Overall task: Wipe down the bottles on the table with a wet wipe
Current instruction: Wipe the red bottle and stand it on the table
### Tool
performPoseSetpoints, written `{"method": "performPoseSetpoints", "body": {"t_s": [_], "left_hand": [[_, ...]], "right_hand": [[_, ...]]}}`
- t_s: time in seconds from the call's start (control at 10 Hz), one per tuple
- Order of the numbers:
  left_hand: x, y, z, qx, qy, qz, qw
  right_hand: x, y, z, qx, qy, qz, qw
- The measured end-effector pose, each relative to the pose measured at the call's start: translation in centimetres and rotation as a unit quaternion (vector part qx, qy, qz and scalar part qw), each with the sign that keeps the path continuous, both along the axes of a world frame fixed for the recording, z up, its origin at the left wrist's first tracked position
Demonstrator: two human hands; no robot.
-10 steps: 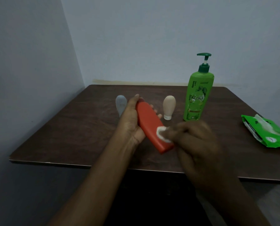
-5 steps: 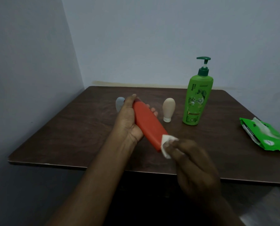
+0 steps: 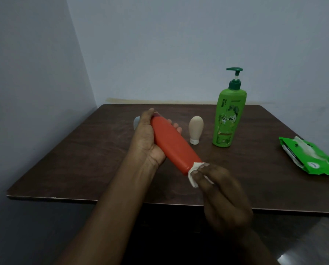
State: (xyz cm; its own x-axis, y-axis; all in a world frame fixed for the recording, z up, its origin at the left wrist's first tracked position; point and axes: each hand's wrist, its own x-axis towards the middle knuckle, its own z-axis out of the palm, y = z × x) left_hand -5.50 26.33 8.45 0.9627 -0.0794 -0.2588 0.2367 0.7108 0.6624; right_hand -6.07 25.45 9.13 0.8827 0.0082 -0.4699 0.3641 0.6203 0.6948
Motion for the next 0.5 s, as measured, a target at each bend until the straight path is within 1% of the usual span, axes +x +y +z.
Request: {"method": "performPoseSetpoints", "body": {"t_s": [0.1,0.2,0.3,0.4,0.5], "left_hand": [[-0.1,0.2,0.0,0.01,-0.006,0.006,1.0],[-0.2,0.2,-0.1,0.017,-0.01,0.006,1.0],[-0.4,0.7,-0.6,0.037,-0.045,0.014,0.998],[-0.6,0.9,-0.8,0.058,-0.091,0.011,0.994],[-1.6,-0.4,-0.7,0.078,-0.187,0.002,0.979]], "right_hand": [[2.1,0.0,-1.8,0.195,-0.12,-0.135,0.964],[1.3,-0.1,-1.3,0.159,-0.169,-0.071,0.97],[0.3,0.6,-1.2,0.185,-0.202,-0.115,0.955],[0.3,-0.8,-2.7,0.184,-0.141,-0.184,0.955],[-3.2,-7.9,-5.6,0.436,-0.042,0.057,0.897]]}}
